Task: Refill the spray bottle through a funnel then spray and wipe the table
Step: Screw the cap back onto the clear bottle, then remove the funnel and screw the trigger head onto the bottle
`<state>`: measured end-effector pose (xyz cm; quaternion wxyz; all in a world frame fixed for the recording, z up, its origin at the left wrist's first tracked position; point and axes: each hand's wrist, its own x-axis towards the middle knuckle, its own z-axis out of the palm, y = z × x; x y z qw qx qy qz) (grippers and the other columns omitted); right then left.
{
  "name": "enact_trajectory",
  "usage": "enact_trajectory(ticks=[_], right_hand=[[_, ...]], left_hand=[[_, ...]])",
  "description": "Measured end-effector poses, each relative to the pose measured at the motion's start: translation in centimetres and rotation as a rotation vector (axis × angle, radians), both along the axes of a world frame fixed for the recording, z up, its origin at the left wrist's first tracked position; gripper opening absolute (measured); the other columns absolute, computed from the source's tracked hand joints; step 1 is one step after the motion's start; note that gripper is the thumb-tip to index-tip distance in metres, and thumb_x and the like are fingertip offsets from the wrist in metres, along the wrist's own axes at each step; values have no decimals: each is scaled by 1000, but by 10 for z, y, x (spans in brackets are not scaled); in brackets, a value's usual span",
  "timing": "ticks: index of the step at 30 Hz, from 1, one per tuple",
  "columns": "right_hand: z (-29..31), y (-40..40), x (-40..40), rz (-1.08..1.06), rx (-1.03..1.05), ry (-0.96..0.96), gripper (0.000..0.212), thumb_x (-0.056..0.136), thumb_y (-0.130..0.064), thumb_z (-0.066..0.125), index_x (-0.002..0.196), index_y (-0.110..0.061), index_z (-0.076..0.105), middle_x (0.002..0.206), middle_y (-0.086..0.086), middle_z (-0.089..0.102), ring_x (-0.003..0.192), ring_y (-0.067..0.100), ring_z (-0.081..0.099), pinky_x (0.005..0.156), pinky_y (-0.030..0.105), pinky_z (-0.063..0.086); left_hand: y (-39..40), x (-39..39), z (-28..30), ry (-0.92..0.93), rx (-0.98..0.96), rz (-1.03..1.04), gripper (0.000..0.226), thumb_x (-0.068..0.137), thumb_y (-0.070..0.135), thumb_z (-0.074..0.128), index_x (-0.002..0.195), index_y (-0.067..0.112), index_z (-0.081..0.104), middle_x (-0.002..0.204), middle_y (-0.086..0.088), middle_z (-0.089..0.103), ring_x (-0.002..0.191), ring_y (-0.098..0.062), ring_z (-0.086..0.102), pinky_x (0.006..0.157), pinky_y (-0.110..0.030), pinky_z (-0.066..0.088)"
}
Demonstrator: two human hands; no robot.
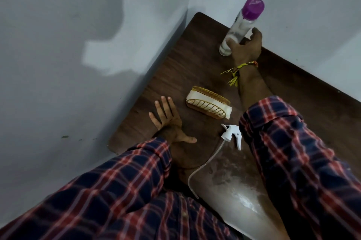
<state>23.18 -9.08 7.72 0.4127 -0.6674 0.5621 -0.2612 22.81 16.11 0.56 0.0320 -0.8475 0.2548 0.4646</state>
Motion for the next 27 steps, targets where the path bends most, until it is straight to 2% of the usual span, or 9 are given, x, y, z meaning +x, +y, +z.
enact_trajectory(ticks=[4,8,11,14,18,23,27], right_hand=[[5,15,-30,-71,-39,33,82,72,-26,85,140,-5,46,139,12,54,126,25,53,106,33,45],[16,46,-78,-146,-32,-6,68,75,-21,83,134,-7,53,130,10,61,116,20,60,99,33,52],[22,73,-121,-178,-32,51,54,76,-22,82,125,-9,62,117,8,68,105,18,65,93,36,55],[22,96,-166,-211,30,113,42,78,-20,81,116,-9,68,109,8,71,100,18,67,91,34,56],[13,124,-207,-283,122,143,32,77,-17,80,106,-8,71,97,8,73,90,20,69,89,42,57],[9,150,-212,-271,145,179,34,80,-16,78,112,-11,70,104,5,74,95,16,68,84,25,54],[12,166,-214,-225,119,187,37,80,-16,76,116,-12,69,107,4,73,94,12,67,83,22,52]], left_hand=[[2,0,2,-18,-13,4,176,39,73,84,136,6,-46,141,-17,-54,133,-41,-45,106,-65,-22],[2,-4,4,-44,-23,6,177,37,75,83,138,6,-44,145,-16,-50,136,-40,-42,107,-65,-19],[4,-7,4,-65,-49,13,177,35,76,83,139,5,-43,146,-16,-49,137,-40,-40,109,-65,-17],[6,-9,2,-89,-65,6,176,36,78,80,139,4,-42,147,-17,-47,138,-40,-39,109,-65,-16],[9,-13,-4,-137,-98,-14,170,41,82,76,142,6,-39,150,-17,-44,140,-39,-36,110,-65,-14],[13,-35,-12,-203,-153,6,149,61,73,74,148,12,-30,156,-14,-35,145,-35,-28,117,-59,-9],[23,-56,-11,-264,-220,-28,121,79,62,66,154,17,-18,160,-15,-26,148,-33,-19,119,-54,-5]])
